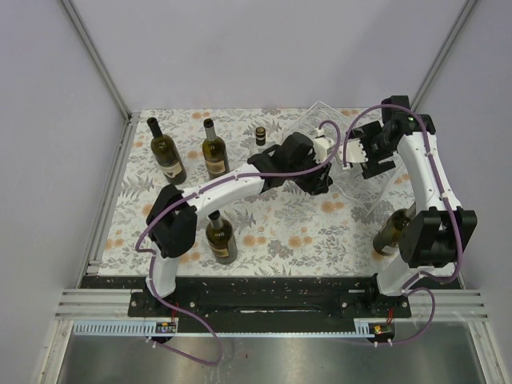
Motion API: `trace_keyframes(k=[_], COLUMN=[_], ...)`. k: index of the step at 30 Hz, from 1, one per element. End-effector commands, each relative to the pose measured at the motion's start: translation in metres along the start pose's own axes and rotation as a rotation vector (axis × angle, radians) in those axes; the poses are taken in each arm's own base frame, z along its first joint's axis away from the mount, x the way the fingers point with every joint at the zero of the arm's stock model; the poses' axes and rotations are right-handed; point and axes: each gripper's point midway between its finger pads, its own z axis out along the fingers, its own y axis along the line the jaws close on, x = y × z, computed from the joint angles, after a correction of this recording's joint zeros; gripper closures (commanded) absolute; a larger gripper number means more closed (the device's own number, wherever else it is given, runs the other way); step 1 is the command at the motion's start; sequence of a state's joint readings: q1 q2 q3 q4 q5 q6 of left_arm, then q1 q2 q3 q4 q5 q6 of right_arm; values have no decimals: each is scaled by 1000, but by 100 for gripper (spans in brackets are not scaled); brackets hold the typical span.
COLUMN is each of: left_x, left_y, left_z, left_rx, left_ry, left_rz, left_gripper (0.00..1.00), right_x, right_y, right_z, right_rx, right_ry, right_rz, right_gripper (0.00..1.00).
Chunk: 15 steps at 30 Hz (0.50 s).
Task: Put the wine bottle on the wine rack
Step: Place the wine bottle in the wine rack.
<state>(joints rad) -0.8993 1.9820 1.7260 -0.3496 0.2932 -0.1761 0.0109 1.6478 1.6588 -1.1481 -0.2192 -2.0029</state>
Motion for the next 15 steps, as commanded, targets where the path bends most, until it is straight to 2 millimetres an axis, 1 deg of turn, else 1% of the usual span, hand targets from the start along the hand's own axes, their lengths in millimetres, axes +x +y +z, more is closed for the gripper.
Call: trace_keyframes(k=[1, 5, 8, 9, 12, 15], left_x=[-36, -38, -40, -38, -41, -38], left_y=[-35, -45, -52, -52, -56, -58], left_z=[-19, -18, -13, -9, -3, 5], left_rx=[72, 90, 100, 102, 116, 120], left_ry=[-96, -98, -95, -87, -81, -71], left_rz=[4, 9, 11, 4, -4, -1], left_gripper=[100, 100, 100, 100, 100, 100], right_x=[0, 2, 4, 14, 17, 23], right_y=[-13, -16, -17, -12, -9, -8], right_z=[-31, -43, -47, -52, -55, -60], right_rx=[70, 104, 123, 126, 140, 149], right_ry=[57, 79, 98, 117, 138, 165], right_rz=[-143, -110, -94, -64, -48, -31], right_gripper=[1, 1, 0, 0, 1, 0])
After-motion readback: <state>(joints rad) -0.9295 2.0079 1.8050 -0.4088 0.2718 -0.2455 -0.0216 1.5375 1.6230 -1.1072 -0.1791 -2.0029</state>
